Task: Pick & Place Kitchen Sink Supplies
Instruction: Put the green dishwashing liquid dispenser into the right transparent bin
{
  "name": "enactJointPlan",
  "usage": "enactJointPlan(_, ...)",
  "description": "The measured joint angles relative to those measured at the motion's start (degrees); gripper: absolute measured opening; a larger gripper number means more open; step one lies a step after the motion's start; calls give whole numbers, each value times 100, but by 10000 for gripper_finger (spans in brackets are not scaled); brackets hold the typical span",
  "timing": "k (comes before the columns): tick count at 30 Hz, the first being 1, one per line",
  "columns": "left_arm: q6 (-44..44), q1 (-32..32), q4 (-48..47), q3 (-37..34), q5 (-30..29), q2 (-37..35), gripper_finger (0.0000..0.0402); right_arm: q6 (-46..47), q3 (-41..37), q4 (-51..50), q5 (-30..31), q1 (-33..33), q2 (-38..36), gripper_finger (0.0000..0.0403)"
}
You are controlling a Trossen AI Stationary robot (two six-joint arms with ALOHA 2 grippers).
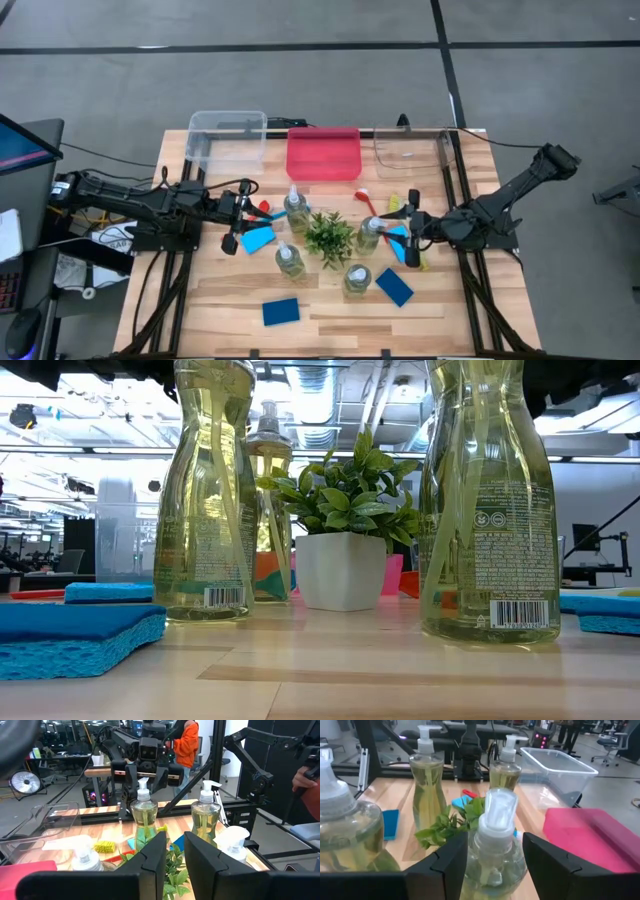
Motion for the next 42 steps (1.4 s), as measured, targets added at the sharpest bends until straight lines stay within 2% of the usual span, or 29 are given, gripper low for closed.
enactJointPlan(18, 0, 0, 2, 0, -1, 0, 68, -162, 2, 404, 26, -3, 132, 182)
enactJointPlan(31, 0, 0, 1, 0, -2, -2, 68, -311, 0, 893, 5, -495, 509, 182)
enactJointPlan(36, 0, 0, 1, 0, -2, -2, 68, -307, 0, 906, -269, -568, 525, 182)
enactJointPlan(42, 0, 0, 2, -2, -2, -2, 68, -307, 0, 1063, -282, -562, 525, 182)
